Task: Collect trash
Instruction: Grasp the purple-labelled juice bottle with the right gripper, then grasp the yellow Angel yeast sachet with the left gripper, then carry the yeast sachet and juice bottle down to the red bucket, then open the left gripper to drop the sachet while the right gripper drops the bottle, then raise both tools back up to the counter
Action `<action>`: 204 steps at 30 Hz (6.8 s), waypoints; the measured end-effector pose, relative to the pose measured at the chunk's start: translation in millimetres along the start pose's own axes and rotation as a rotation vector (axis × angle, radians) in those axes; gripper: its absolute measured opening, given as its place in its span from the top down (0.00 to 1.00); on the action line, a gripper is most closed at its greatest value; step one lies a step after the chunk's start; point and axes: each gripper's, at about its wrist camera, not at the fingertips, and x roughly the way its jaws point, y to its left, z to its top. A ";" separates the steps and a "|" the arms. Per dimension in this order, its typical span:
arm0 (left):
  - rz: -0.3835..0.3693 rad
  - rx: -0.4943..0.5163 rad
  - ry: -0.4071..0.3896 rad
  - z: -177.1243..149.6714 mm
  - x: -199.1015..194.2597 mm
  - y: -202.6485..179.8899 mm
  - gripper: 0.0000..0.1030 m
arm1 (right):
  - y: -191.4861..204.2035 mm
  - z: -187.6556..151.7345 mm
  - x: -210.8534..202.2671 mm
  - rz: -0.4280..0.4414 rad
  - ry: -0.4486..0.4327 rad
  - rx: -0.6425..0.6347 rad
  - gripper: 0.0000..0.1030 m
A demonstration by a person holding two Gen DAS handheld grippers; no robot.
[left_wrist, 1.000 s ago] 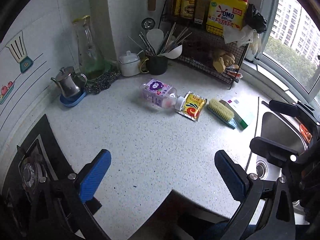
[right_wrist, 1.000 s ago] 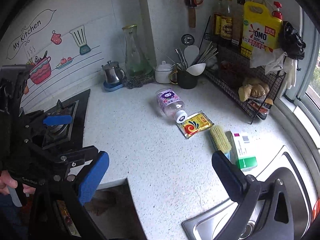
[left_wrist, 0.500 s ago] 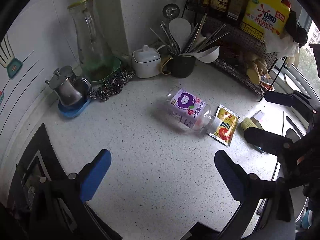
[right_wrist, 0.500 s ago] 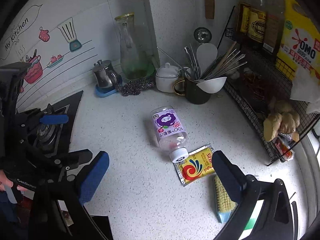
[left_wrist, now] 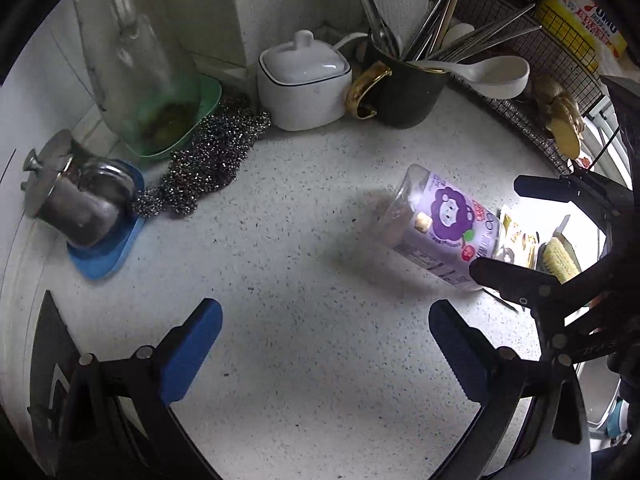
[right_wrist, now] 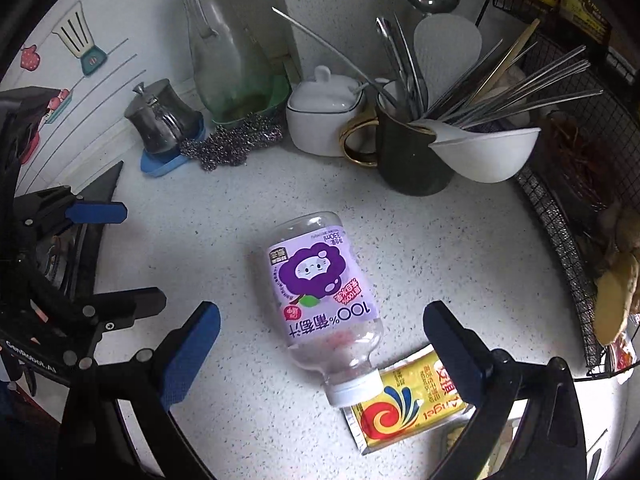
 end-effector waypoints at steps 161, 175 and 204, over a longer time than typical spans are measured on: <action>-0.079 -0.239 0.186 -472.6 209.4 -91.0 0.41 | 163.7 -415.0 136.7 -0.091 0.139 0.023 0.35; -0.022 -0.253 0.164 -481.6 193.4 -81.7 0.00 | 162.9 -417.2 157.1 -0.075 0.156 0.018 0.35; 0.067 -0.320 0.118 -531.1 123.7 -54.4 0.00 | 204.8 -410.8 153.2 -0.069 0.136 -0.201 0.01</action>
